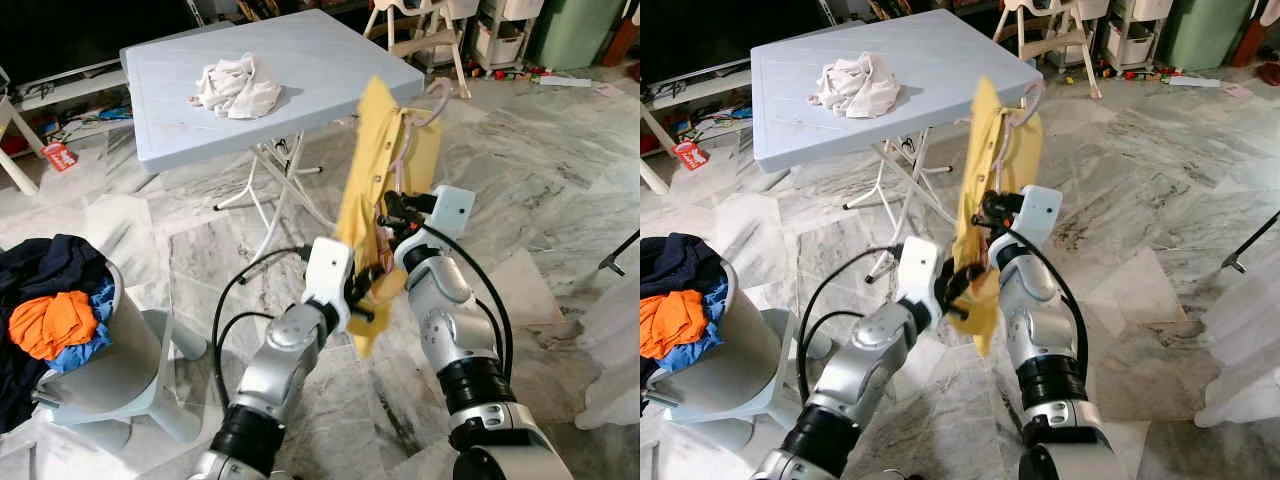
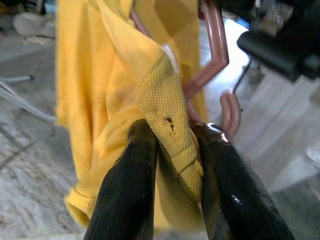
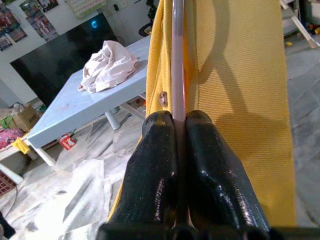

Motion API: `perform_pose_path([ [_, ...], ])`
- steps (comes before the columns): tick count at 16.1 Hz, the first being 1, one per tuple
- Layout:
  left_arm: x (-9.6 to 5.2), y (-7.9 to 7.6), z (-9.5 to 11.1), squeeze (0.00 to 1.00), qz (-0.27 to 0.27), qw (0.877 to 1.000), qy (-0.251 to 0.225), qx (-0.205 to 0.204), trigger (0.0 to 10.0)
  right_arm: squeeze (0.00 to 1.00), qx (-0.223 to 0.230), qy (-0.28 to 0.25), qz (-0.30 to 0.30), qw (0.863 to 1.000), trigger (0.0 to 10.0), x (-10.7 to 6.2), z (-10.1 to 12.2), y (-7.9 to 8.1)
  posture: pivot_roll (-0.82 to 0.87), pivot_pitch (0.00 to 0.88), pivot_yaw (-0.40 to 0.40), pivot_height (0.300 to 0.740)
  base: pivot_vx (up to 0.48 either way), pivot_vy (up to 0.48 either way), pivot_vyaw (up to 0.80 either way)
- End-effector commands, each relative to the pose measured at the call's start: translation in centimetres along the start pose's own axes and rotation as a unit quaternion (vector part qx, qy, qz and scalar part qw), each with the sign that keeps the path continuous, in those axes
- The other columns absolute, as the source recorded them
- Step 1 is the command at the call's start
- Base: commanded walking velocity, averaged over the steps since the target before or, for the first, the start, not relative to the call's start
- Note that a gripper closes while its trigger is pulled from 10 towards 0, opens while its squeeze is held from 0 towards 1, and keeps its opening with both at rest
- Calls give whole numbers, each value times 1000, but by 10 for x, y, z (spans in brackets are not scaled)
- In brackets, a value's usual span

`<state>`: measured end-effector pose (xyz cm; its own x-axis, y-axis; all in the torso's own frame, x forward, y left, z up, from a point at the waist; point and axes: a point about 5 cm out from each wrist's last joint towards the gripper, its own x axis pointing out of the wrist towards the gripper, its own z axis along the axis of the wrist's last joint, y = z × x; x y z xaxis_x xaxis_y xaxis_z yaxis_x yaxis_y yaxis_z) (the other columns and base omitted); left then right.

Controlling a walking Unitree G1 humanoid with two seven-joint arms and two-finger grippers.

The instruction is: Hang hanger

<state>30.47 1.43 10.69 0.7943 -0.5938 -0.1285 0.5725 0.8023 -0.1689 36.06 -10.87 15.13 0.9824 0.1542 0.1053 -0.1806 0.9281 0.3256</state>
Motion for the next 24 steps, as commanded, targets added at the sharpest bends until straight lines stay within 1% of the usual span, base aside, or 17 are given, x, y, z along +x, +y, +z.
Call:
perform_pose_path([
  [1, -3, -2, -7, 1000, -8, 1000, 12, -13, 10000, 0, -14, -31, 20, 999, 10000, 2, 11, 6, 3, 38, 87, 740, 0, 0, 0],
  [2, -5, 1, -8, 1000, -4, 1000, 19, -2, 10000, 0, -20, -30, 21, 999, 10000, 0, 10, 3, 4, 38, 87, 740, 0, 0, 0],
  [4, -8, 7, -2, 1000, 2, 1000, 13, 10, 10000, 0, -37, -26, 29, 999, 10000, -2, 7, 1, 9, 39, 85, 740, 0, 0, 0],
  [5, -10, 10, 0, 1000, 0, 1000, 11, 25, 10000, 0, -44, -24, 34, 998, 10000, -4, 5, 0, 12, 39, 84, 740, 0, 0, 0],
  [8, -19, 21, 1, 1000, 6, 999, 15, 31, 10000, 0, -47, -18, 41, 998, 10000, -7, 1, -2, 16, 38, 84, 740, 0, 0, 0],
  [10, -24, 23, 0, 1000, 3, 999, 17, 39, 10000, 0, -47, -19, 43, 998, 10000, -7, 1, -2, 17, 37, 85, 740, 0, 0, 0],
  [11, -28, 22, 4, 1000, -9, 999, 8, 51, 10000, 0, -47, -21, 45, 998, 10000, -8, 2, -2, 21, 33, 87, 740, 0, 0, 0],
  [13, -32, 24, 8, 1000, -12, 998, -1, 67, 10000, 0, -47, -25, 47, 997, 10000, -8, 3, -3, 25, 31, 88, 740, 0, 0, 0],
  [15, -44, 41, 20, 1000, 26, 995, -20, 96, 10000, 0, -49, -31, 55, 997, 10000, -9, 2, -2, 38, 22, 90, 740, 0, 0, 0],
  [16, -46, 45, 23, 1000, 34, 994, -25, 103, 10000, 0, -52, -31, 62, 996, 10000, -10, 2, -1, 44, 19, 90, 740, 0, 0, 0],
  [17, -53, 57, 39, 1000, 51, 989, -48, 127, 10000, 0, -74, -21, 100, 992, 10000, -14, -2, 1, 47, 18, 91, 740, 0, 0, 0],
  [18, -56, 65, 49, 1000, 60, 987, -57, 137, 10000, 0, -84, -11, 126, 988, 10000, -18, -4, 1, 54, 16, 91, 740, 0, 0, 0],
  [19, -61, 75, 59, 1000, 73, 983, -63, 156, 10000, 0, -97, -1, 147, 984, 10000, -24, -7, -3, 60, 14, 88, 740, 0, 0, 0],
  [20, -69, 93, 69, 1000, 91, 976, -64, 186, 10000, 0, -118, 12, 156, 981, 10000, -32, -8, -18, 57, 14, 89, 740, 0, 0, 0],
  [21, -73, 100, 70, 1000, 98, 974, -58, 197, 10000, 0, -121, 16, 156, 980, 10000, -36, -8, -25, 57, 14, 89, 740, 0, 0, 0],
  [23, -83, 112, 66, 1000, 109, 971, -43, 206, 10000, 0, -135, 24, 162, 977, 10000, -43, -5, -37, 47, 16, 94, 740, 0, 0, 0],
  [24, -87, 114, 65, 1000, 109, 969, -37, 217, 10000, 0, -150, 25, 170, 974, 10000, -47, -4, -41, 45, 17, 95, 740, 0, 0, 0],
])
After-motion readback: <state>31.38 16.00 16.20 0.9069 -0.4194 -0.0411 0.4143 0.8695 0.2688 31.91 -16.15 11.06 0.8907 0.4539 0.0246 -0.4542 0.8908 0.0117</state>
